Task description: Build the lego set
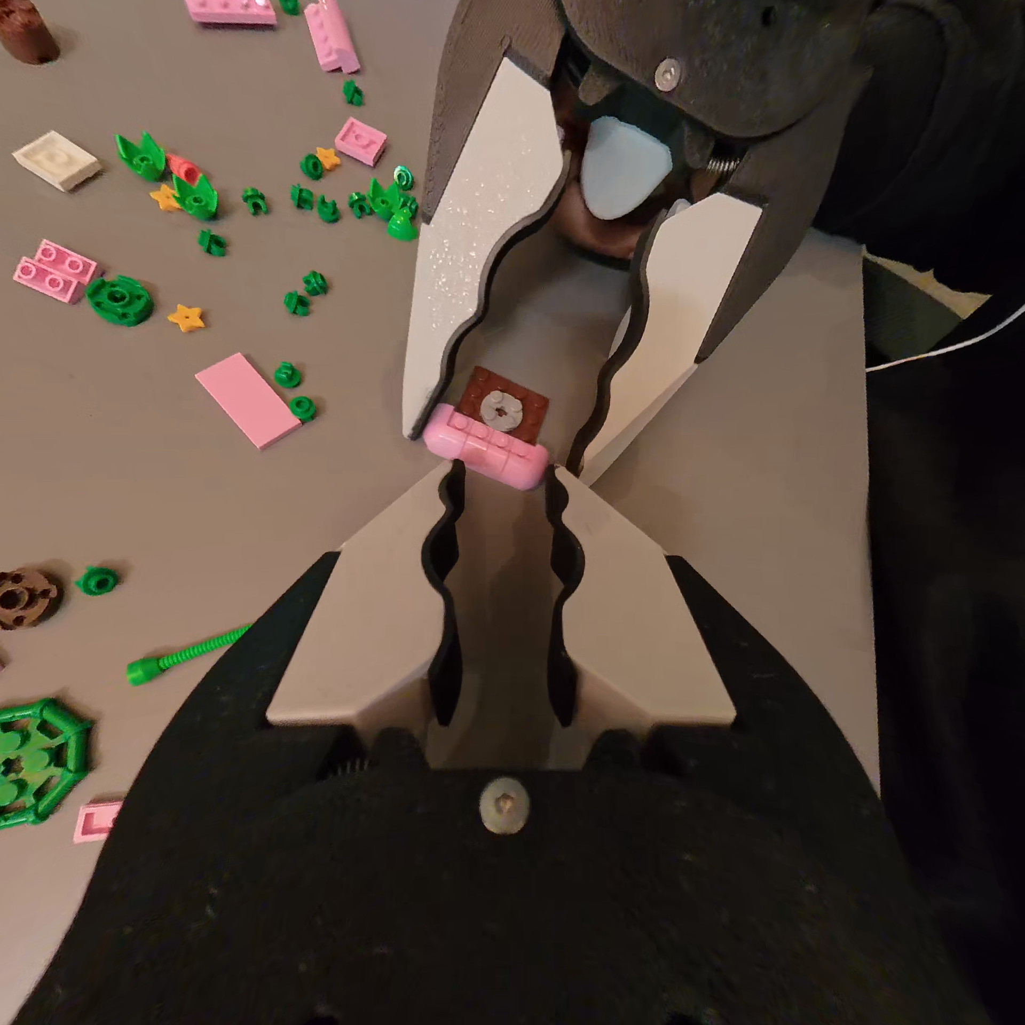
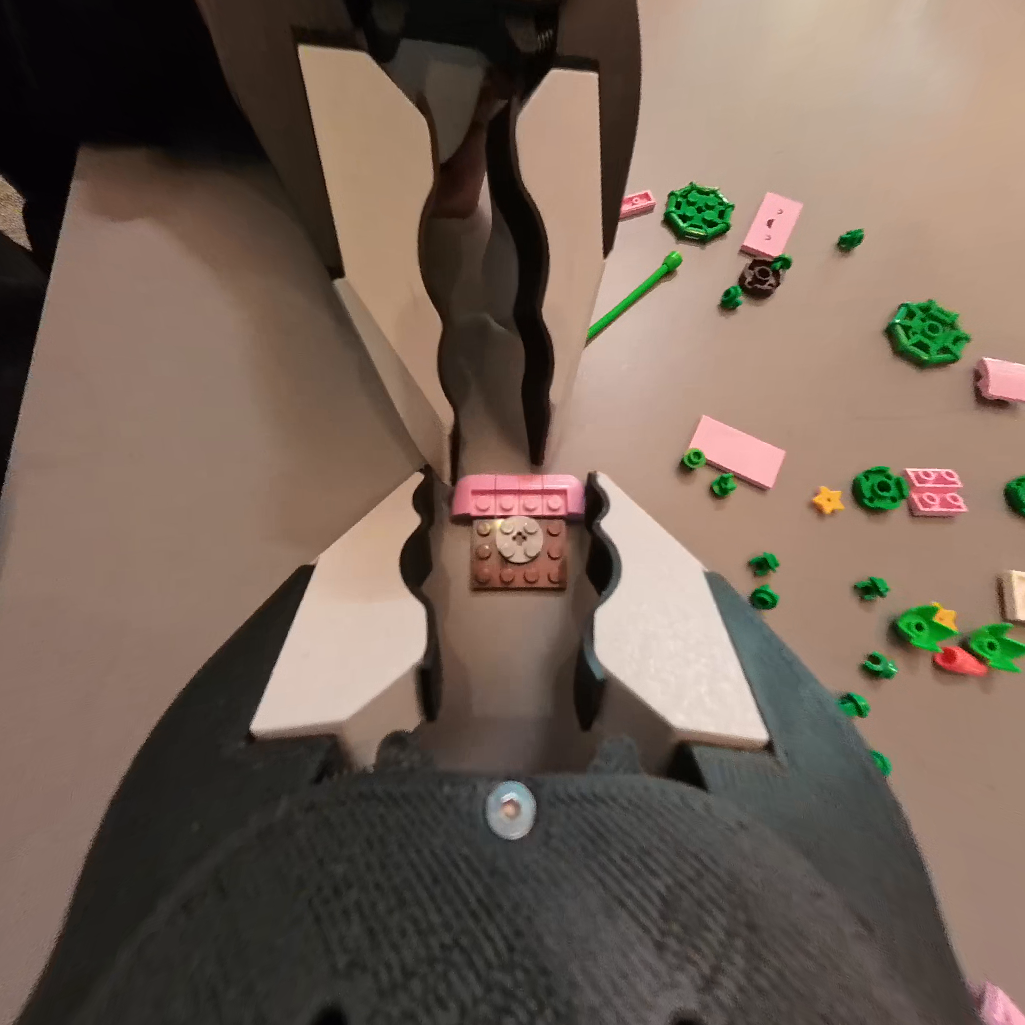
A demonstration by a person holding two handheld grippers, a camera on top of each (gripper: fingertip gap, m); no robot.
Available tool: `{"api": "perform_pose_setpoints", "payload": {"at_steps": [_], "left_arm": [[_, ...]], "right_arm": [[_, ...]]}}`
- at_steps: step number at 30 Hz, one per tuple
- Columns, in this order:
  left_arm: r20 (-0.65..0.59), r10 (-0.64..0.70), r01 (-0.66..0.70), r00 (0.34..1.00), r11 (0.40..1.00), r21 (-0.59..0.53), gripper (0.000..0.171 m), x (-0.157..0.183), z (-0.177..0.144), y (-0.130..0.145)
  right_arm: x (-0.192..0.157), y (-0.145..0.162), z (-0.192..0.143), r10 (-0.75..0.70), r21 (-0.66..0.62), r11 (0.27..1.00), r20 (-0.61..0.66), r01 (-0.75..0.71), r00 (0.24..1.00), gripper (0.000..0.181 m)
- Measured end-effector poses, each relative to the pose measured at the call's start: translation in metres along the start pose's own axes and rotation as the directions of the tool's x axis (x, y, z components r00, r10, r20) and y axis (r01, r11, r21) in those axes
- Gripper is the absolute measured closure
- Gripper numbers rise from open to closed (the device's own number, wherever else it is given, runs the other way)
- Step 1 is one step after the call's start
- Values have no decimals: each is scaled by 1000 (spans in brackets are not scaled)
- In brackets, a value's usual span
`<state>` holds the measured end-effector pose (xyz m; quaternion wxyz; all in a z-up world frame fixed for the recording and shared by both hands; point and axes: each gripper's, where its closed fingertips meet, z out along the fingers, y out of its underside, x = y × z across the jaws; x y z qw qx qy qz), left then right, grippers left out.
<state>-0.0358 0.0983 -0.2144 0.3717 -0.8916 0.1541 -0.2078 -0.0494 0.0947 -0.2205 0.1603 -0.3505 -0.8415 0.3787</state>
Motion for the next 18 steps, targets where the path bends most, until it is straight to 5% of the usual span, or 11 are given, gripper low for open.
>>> {"api": "perform_pose_setpoints", "payload": {"at_steps": [18], "left_arm": [[-9, -2, 2, 1000, 1000, -21, 160, 1, 2, 4]], "right_arm": [[-3, -1, 0, -30, 3, 1000, -7, 30, 1000, 139]]}}
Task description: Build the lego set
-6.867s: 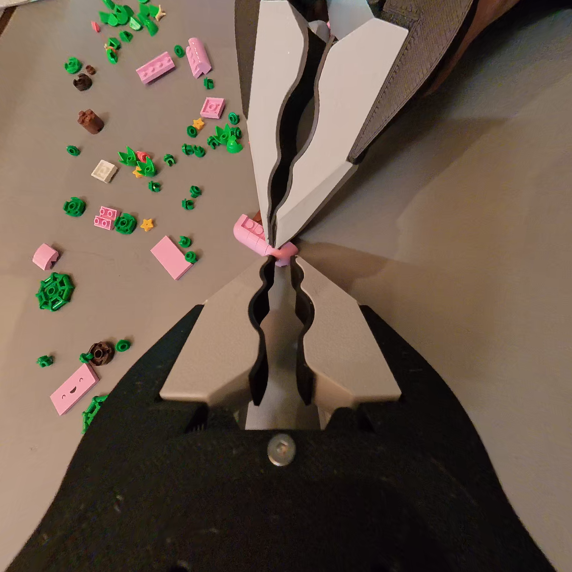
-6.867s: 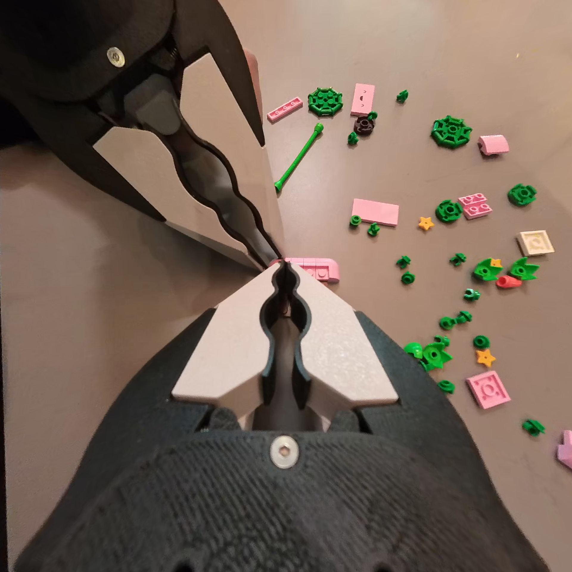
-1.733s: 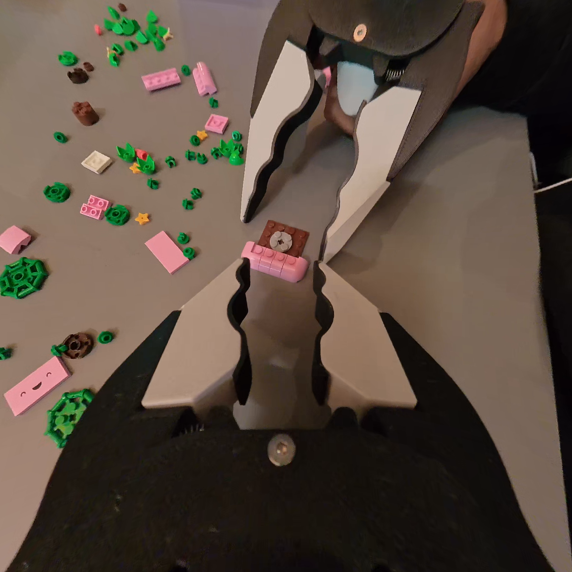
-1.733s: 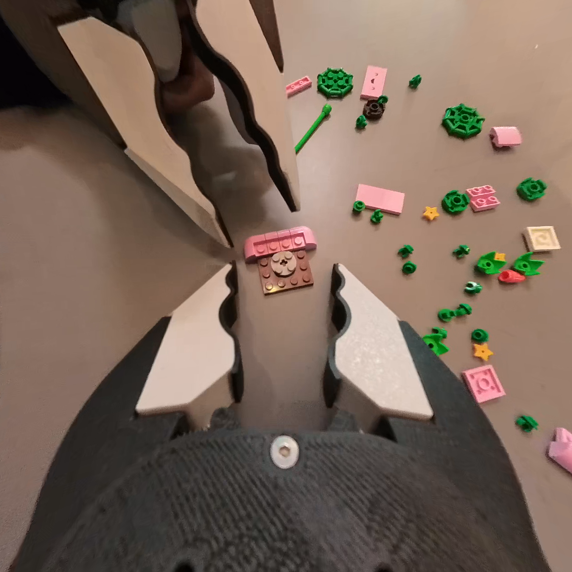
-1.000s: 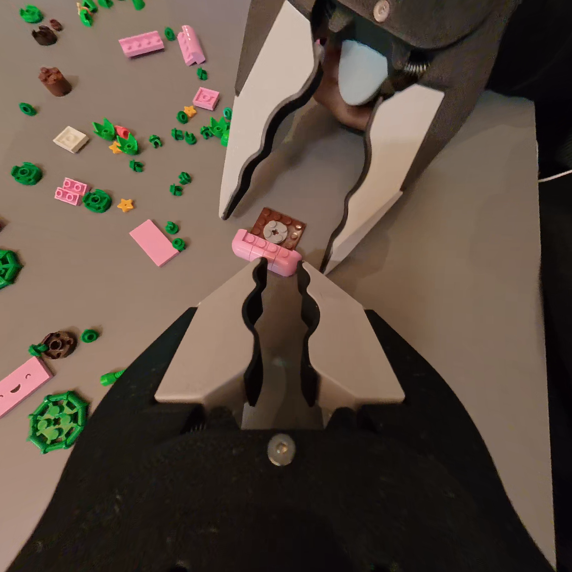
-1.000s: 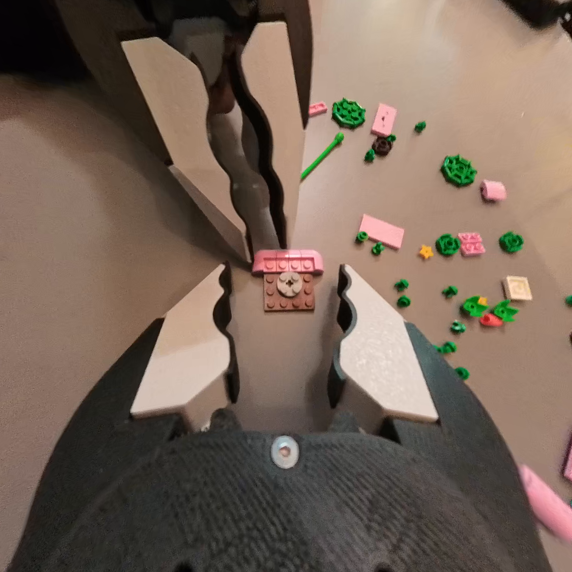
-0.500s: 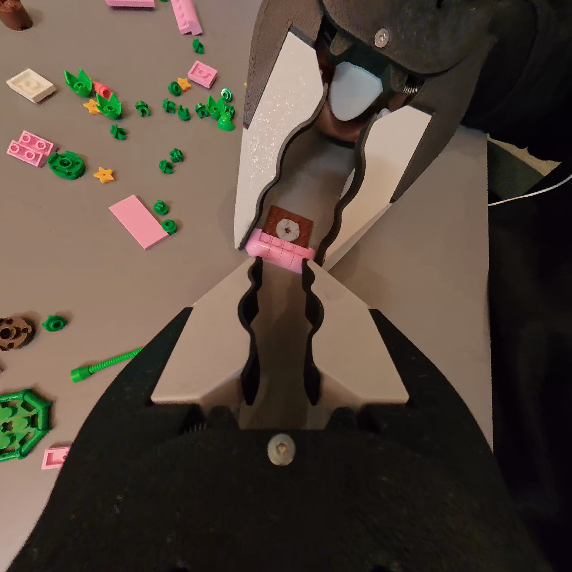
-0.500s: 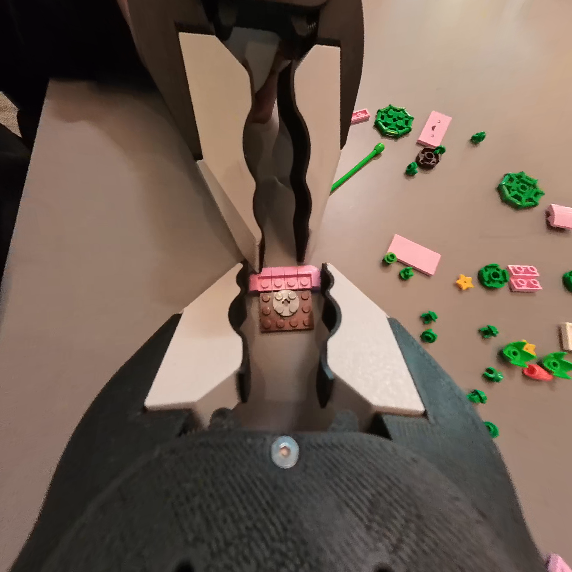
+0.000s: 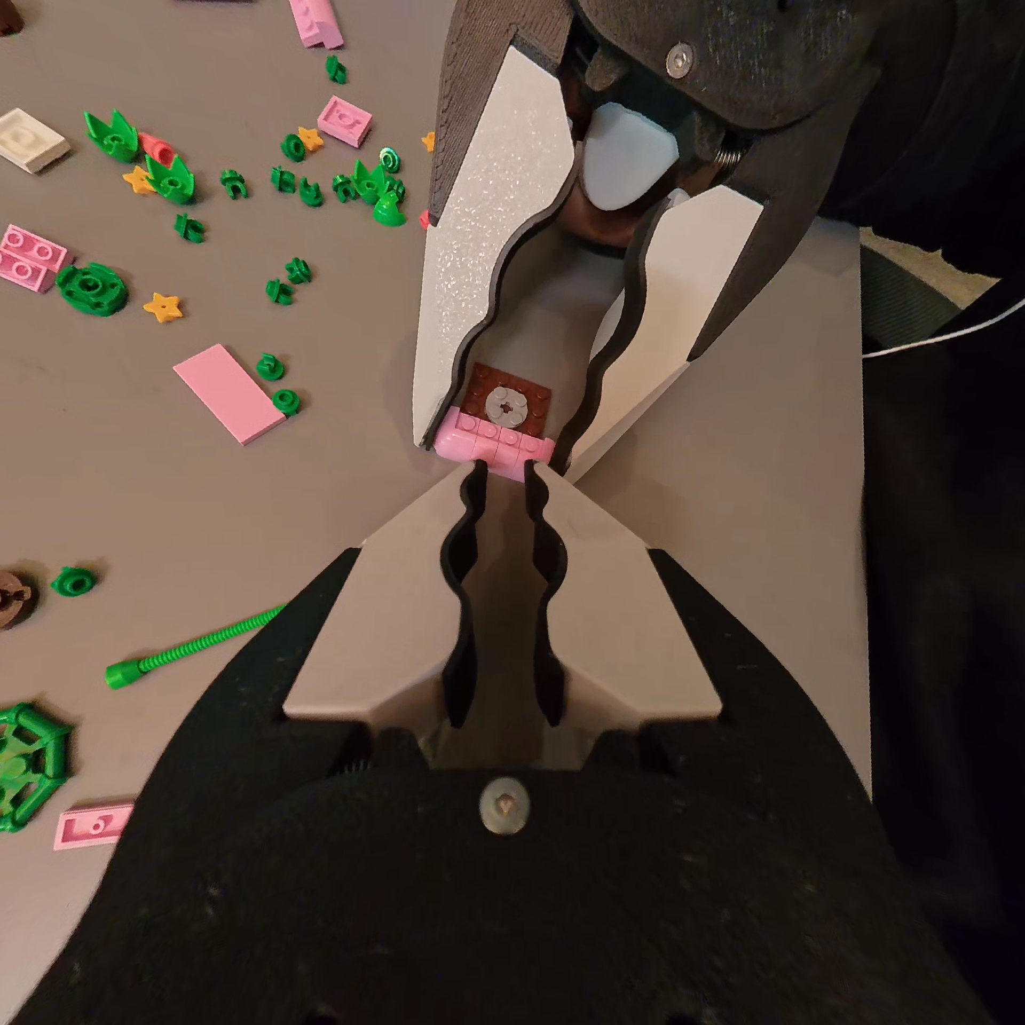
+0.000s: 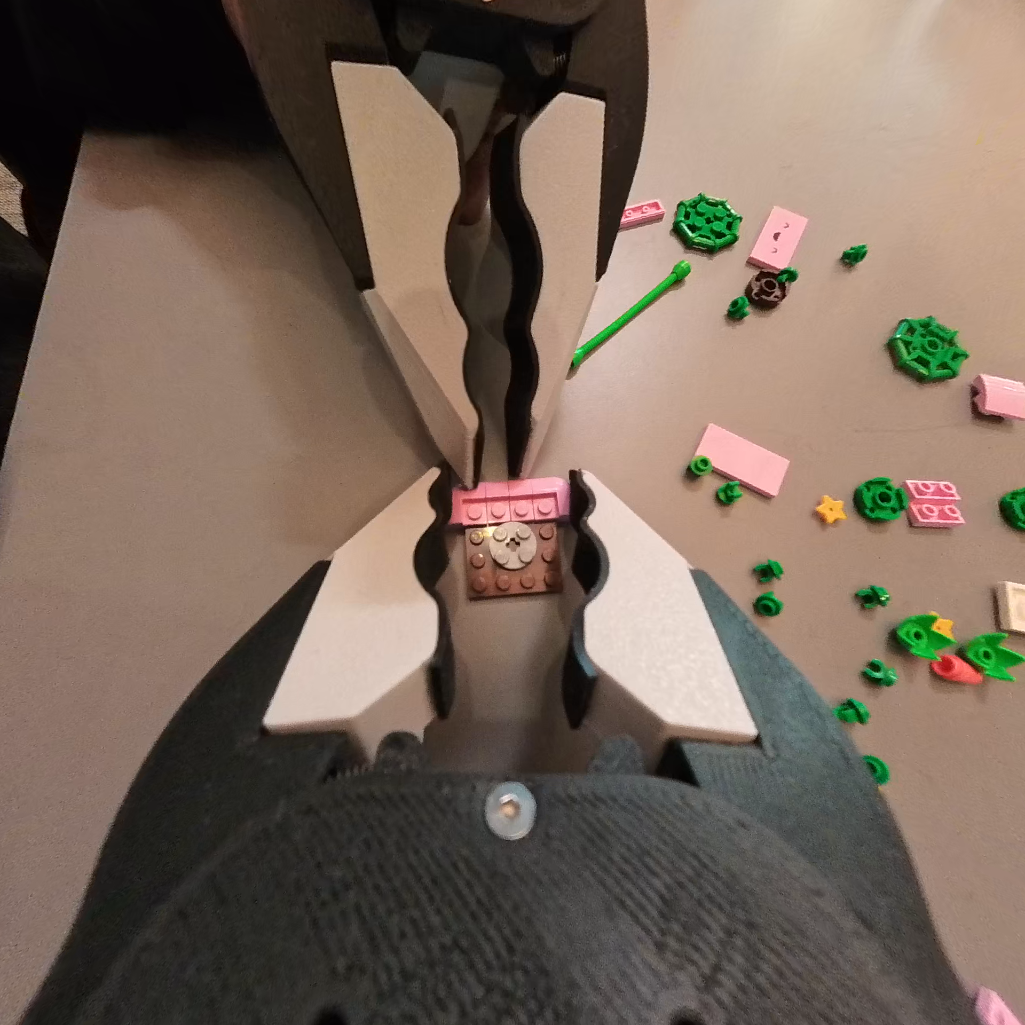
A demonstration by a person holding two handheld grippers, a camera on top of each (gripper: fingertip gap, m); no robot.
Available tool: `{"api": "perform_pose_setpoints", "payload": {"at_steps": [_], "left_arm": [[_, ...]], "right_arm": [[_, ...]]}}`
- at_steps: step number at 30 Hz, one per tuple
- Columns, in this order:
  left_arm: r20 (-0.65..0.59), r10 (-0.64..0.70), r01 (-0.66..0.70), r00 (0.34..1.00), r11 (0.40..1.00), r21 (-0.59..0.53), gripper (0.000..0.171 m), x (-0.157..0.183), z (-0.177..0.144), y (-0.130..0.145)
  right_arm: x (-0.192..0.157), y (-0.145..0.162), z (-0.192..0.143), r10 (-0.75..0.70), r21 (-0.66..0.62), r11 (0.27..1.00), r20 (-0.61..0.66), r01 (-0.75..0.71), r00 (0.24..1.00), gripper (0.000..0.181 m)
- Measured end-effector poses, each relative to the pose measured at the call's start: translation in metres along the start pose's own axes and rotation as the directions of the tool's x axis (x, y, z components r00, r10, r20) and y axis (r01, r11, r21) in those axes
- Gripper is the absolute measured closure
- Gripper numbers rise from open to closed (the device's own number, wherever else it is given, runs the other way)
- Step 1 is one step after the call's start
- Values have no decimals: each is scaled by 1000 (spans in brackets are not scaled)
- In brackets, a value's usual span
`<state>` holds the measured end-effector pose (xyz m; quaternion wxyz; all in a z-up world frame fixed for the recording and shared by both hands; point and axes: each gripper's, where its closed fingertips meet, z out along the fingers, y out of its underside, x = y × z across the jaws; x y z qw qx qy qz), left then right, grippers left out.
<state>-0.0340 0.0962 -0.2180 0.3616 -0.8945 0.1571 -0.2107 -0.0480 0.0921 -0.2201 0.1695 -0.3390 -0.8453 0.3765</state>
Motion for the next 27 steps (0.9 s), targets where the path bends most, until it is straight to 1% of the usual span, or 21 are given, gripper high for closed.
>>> {"api": "perform_pose_setpoints", "payload": {"at_steps": [1, 2, 4, 5, 6, 7, 9, 12, 14, 16, 17, 19, 20, 21, 23, 25, 27], "left_arm": [[25, -7, 7, 1000, 1000, 1, 168, -4, 0, 0], [33, -20, 20, 999, 1000, 14, 171, -5, 0, -2], [28, -22, 21, 999, 999, 28, 171, -5, -2, -4], [28, -25, 24, 999, 999, 36, 166, -5, -3, -5], [5, -27, 27, 1000, 999, 29, 155, -2, -2, -3], [-20, -32, 32, 999, 999, 13, 150, 1, -1, -1], [-21, -32, 32, 999, 999, -2, 149, 1, 0, 1], [-21, -15, 15, 1000, 1000, 14, 149, 3, -1, -1], [-27, 21, -20, 999, 999, 35, 146, 8, -3, -3], [-3, 70, -69, 998, 996, 62, 143, 12, -3, -8], [2, 87, -87, 996, 994, 71, 138, 16, -1, -11], [21, 120, -122, 993, 989, 81, 119, 25, 5, -16], [45, 152, -155, 987, 984, 83, 110, 29, 8, -18], [79, 185, -191, 980, 978, 78, 104, 31, 11, -20], [139, 235, -241, 962, 970, 22, 100, 32, 20, -16], [185, 265, -261, 946, 964, -47, 95, 29, 26, -10], [189, 272, -264, 944, 962, -67, 96, 28, 28, -8]], "right_arm": [[-2, 1, -1, -11, -6, 1000, 2, 11, 1000, 175], [-1, 0, -1, -33, -5, 999, -26, 33, 999, 176], [1, -3, -2, -76, 14, 997, -81, 78, 994, 173], [3, -4, -4, -89, 22, 996, -110, 92, 990, 161], [3, -5, -6, -97, 31, 994, -129, 102, 987, 139], [2, -4, -7, -99, 36, 994, -132, 104, 986, 132], [1, -7, -13, -75, 67, 994, -137, 84, 988, 131], [5, -17, -30, -8, 165, 986, -145, 32, 989, 131], [19, -25, -46, 46, 241, 971, -193, 2, 980, 133], [33, -30, -59, 117, 312, 949, -228, -41, 967, 134], [38, -31, -64, 154, 344, 937, -232, -67, 961, 135], [43, -33, -69, 207, 389, 915, -218, -110, 954, 133], [45, -33, -70, 226, 402, 907, -211, -127, 951, 134], [47, -32, -70, 241, 407, 903, -208, -140, 948, 133], [48, -30, -69, 251, 405, 902, -205, -152, 946, 133], [48, -28, -66, 249, 388, 909, -211, -153, 945, 134], [46, -27, -62, 235, 370, 918, -217, -143, 947, 134]]}}
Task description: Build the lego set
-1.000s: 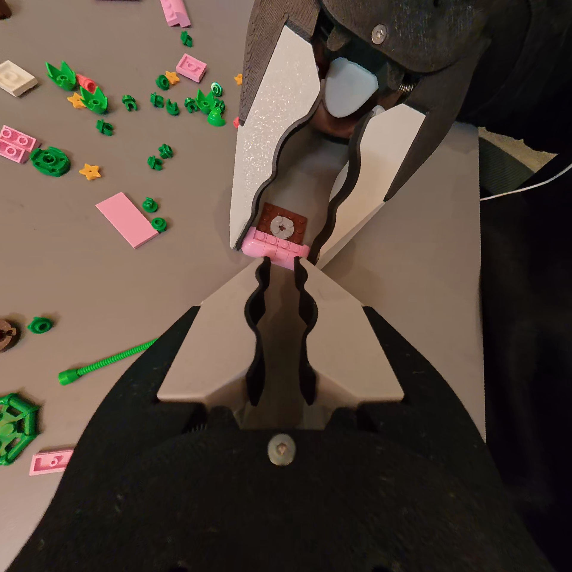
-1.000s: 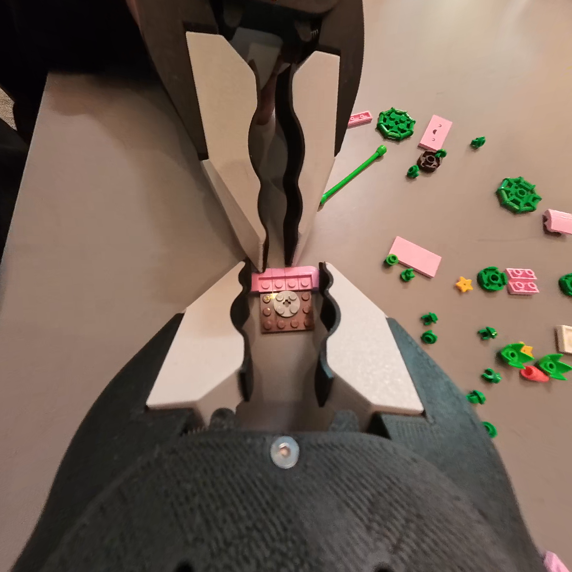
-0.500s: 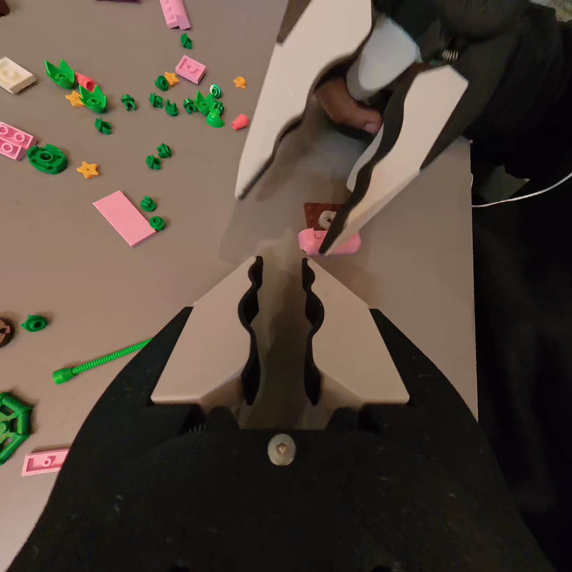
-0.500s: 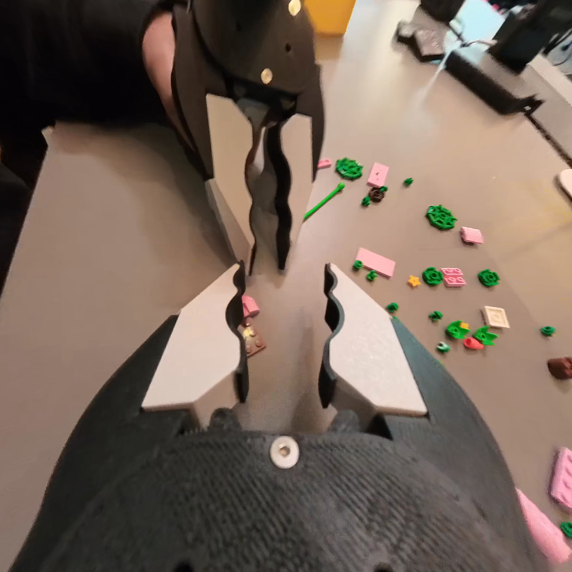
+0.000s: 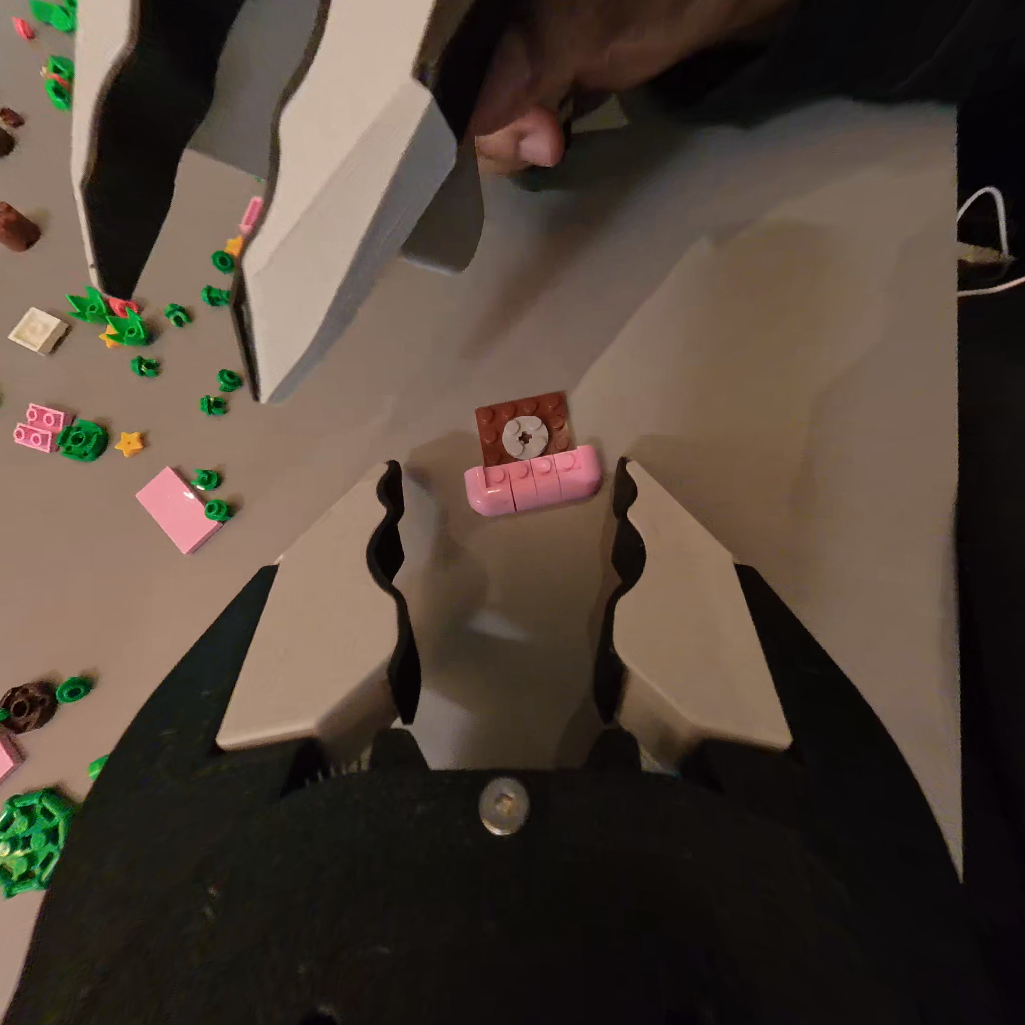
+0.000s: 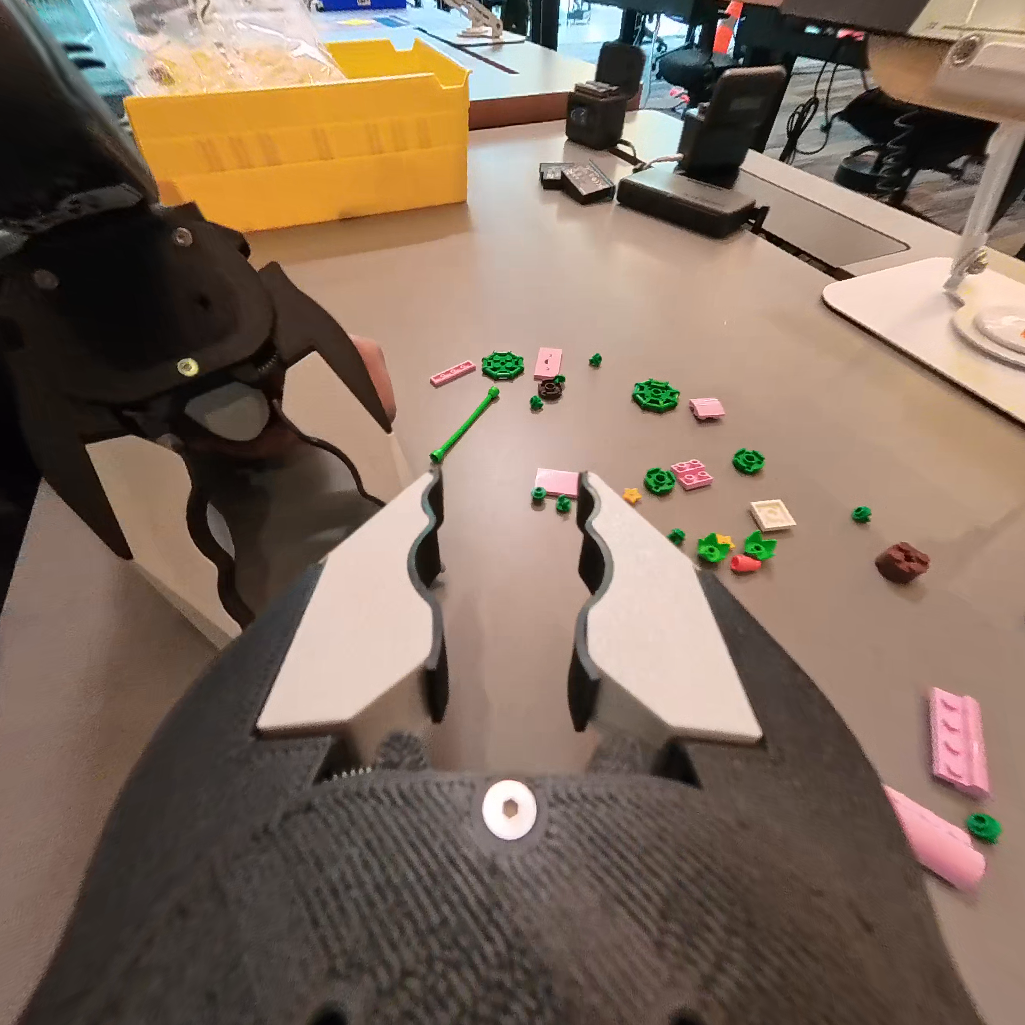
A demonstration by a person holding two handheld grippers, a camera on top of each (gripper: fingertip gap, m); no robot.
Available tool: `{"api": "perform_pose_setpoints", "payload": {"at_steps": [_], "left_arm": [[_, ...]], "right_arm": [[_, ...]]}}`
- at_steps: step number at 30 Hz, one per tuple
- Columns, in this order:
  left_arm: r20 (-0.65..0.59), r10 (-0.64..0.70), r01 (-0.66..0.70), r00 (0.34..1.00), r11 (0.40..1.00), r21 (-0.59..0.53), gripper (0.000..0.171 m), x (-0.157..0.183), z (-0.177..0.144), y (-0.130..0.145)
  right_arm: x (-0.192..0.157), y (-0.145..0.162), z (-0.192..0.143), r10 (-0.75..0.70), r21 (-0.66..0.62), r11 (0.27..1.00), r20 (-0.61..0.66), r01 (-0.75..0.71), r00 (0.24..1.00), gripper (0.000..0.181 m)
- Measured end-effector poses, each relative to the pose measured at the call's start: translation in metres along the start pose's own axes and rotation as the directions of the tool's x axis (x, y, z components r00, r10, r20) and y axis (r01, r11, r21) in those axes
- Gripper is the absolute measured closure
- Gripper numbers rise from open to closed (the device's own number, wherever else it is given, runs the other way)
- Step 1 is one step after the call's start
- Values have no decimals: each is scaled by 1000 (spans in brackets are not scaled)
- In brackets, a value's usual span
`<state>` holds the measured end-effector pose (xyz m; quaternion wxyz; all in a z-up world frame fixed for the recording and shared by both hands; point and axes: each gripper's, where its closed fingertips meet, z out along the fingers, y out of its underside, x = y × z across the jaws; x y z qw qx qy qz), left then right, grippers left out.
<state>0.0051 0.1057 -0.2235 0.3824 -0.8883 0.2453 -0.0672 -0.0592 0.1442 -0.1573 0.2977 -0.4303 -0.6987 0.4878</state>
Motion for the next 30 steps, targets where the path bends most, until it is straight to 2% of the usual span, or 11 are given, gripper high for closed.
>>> {"api": "perform_pose_setpoints", "payload": {"at_steps": [2, 4, 10, 25, 26, 30], "left_arm": [[-13, -33, 33, 999, 999, 5, 106, -2, -1, 0], [-49, -60, 60, 997, 998, 2, 125, -2, -2, 2], [-141, -109, 110, 984, 994, 4, 127, 0, -8, 5], [-120, -57, 57, 991, 998, -3, 126, 0, -8, 7], [-123, -56, 56, 991, 998, -3, 126, 1, -8, 7], [-126, -57, 57, 990, 998, -4, 126, 1, -8, 7]], "right_arm": [[-2, 2, 2, -16, -15, 1000, 1, 16, 1000, 134], [-4, 5, 3, -28, -31, 999, 4, 28, 1000, 135], [-7, 6, 2, -24, -45, 999, 27, 26, 999, 133], [-14, 13, 4, -23, -88, 996, 69, 29, 997, 133], [-18, 16, 3, -30, -107, 993, 94, 41, 995, 136], [-42, 36, -1, -19, -237, 968, 248, 80, 969, 180]]}}
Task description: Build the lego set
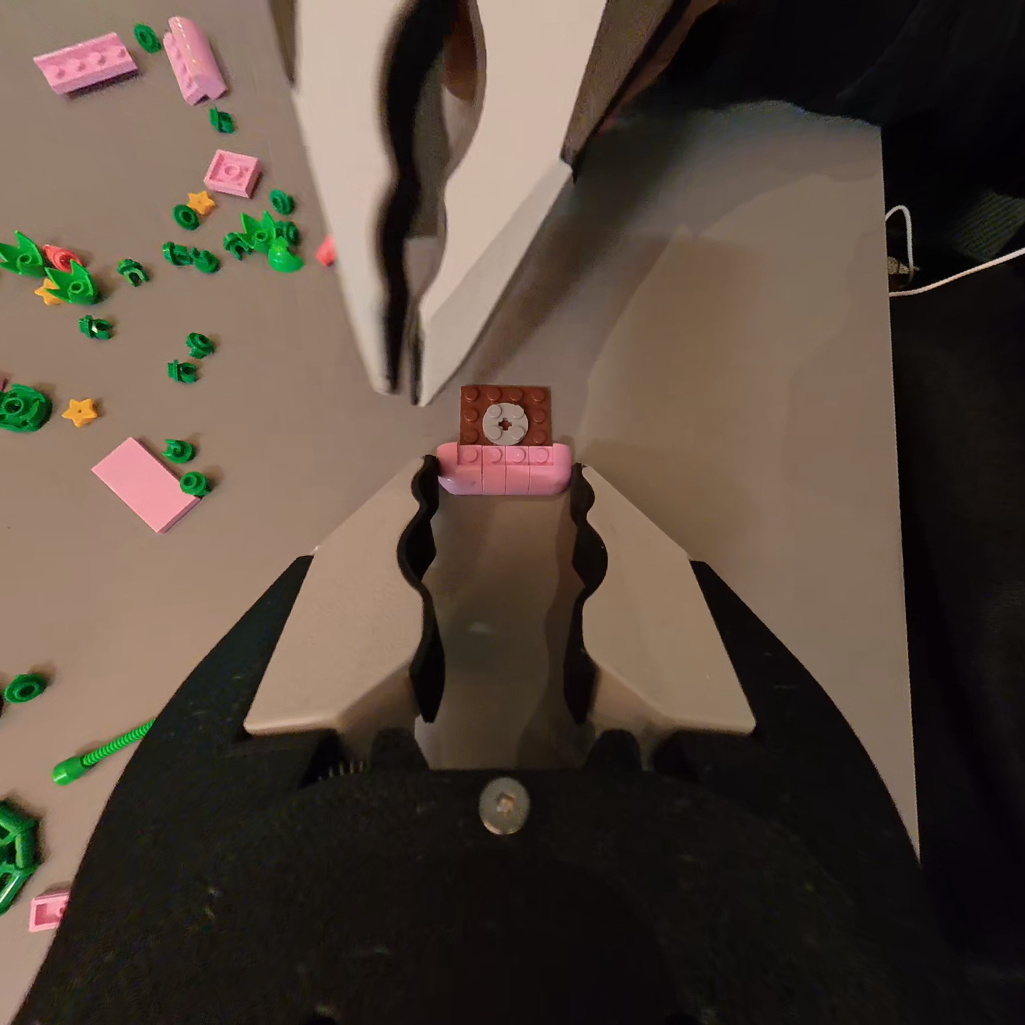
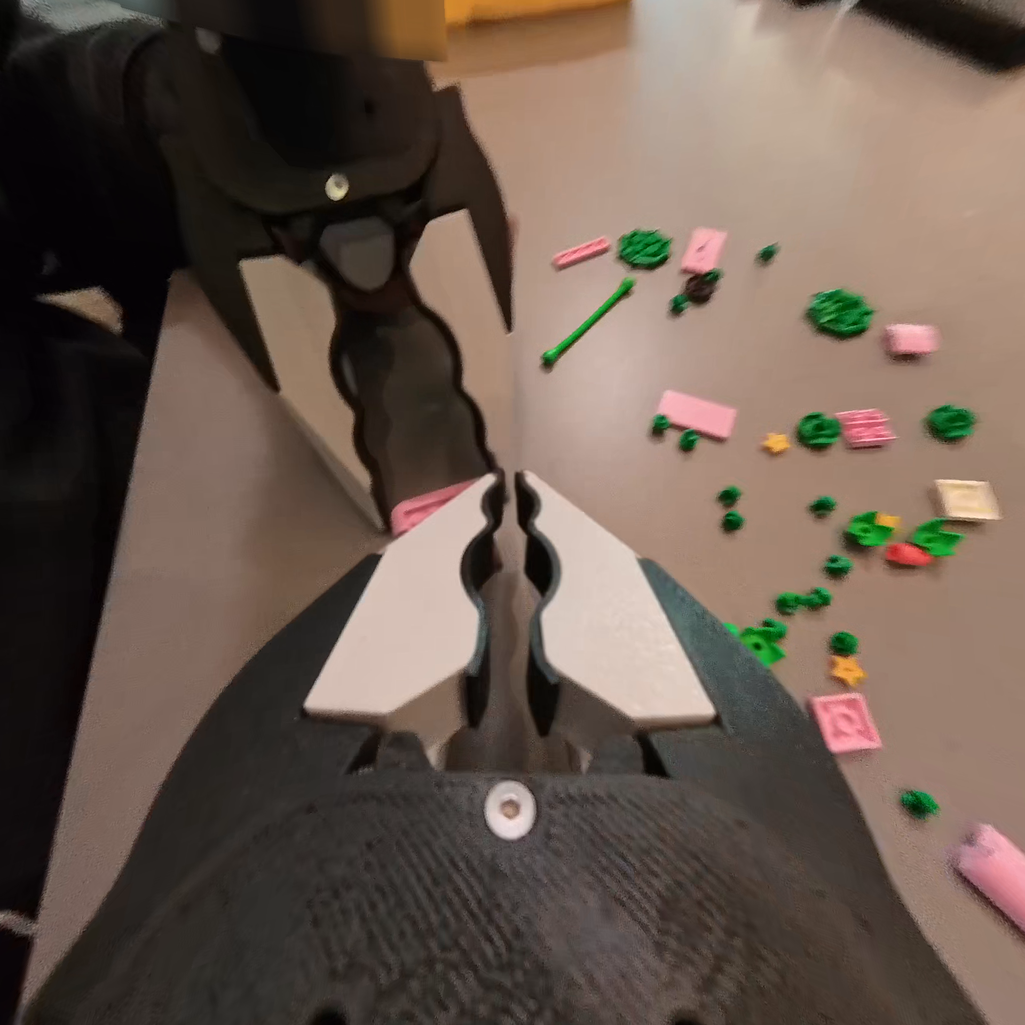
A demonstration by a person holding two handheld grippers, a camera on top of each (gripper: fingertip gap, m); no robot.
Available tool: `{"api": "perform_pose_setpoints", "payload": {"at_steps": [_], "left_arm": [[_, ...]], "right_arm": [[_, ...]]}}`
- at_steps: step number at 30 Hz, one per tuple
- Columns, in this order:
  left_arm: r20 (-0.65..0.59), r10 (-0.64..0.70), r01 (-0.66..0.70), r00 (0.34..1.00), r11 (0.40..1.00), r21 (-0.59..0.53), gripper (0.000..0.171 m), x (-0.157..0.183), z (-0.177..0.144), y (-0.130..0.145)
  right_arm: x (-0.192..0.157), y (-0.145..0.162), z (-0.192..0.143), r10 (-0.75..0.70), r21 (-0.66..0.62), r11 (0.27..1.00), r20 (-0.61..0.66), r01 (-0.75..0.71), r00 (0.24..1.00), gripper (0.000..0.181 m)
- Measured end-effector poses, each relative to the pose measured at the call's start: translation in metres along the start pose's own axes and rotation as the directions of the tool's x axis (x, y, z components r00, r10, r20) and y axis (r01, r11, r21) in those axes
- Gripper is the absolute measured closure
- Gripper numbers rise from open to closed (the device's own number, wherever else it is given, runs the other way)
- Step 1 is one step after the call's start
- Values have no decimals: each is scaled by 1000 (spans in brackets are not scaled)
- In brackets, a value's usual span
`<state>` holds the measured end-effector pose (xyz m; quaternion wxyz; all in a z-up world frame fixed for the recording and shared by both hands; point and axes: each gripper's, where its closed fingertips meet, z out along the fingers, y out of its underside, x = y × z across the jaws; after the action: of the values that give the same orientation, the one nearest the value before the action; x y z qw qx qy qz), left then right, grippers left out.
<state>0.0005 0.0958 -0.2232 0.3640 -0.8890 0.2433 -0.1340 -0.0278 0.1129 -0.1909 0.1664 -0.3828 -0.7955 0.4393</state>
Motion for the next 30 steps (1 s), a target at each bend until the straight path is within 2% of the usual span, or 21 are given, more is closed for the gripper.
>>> {"api": "perform_pose_setpoints", "payload": {"at_steps": [2, 4, 9, 12, 14, 22, 30], "left_arm": [[-2, -1, 1, 1000, 1000, 0, 126, 0, 0, 0], [-2, -1, 1, 1000, 1000, 0, 126, 0, 0, 0], [-6, -3, 3, 1000, 1000, 0, 126, 0, 0, 0], [-9, -4, 4, 1000, 1000, 1, 126, 0, 0, 0], [-9, -4, 4, 1000, 1000, 1, 126, 0, 0, 0], [-11, -7, 7, 1000, 1000, 1, 126, 0, 0, 0], [-11, -8, 8, 1000, 1000, 1, 126, 0, 0, 0]], "right_arm": [[-8, 9, 5, -8, -55, 998, 43, 10, 999, 181], [-6, 13, 9, -28, -83, 996, 16, 29, 999, 181], [-11, 16, 13, -11, -88, 996, 49, 16, 999, 181], [-13, 20, 13, -1, -104, 995, 74, 9, 997, 174], [-10, 19, 13, -21, -102, 994, 47, 26, 999, 181], [-10, 18, 13, 3, -101, 995, 50, 2, 999, 181], [-16, 14, 10, -54, -95, 994, 54, 58, 997, 181]]}}
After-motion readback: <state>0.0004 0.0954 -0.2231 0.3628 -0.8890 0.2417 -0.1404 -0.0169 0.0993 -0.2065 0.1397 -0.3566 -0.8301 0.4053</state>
